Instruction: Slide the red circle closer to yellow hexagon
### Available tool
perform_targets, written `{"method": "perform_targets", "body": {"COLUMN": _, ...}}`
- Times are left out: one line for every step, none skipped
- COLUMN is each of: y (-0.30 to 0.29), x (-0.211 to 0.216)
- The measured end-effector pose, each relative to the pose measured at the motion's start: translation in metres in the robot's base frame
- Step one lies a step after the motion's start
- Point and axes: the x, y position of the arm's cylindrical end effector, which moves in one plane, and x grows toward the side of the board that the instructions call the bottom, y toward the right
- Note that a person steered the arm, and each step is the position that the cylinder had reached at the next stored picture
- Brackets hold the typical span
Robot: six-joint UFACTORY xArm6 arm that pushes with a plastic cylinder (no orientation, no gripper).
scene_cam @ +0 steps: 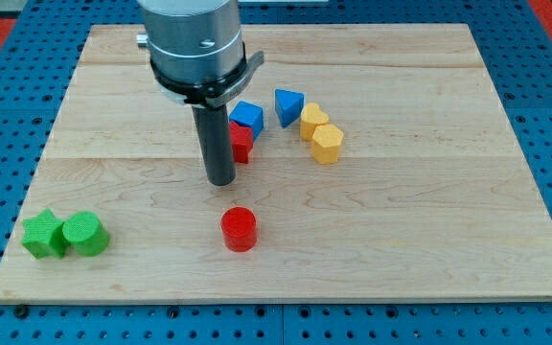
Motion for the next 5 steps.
{"method": "perform_targets", "body": {"y": -0.046, "x": 0.015}}
{"method": "perform_targets", "body": {"y": -0.077, "x": 0.057}}
{"method": "perform_targets", "body": {"y": -0.046, "x": 0.084}}
{"method": "perform_targets", "body": {"y": 0.017, "x": 0.076}}
{"method": "perform_targets", "body": {"y": 0.069, "x": 0.054}}
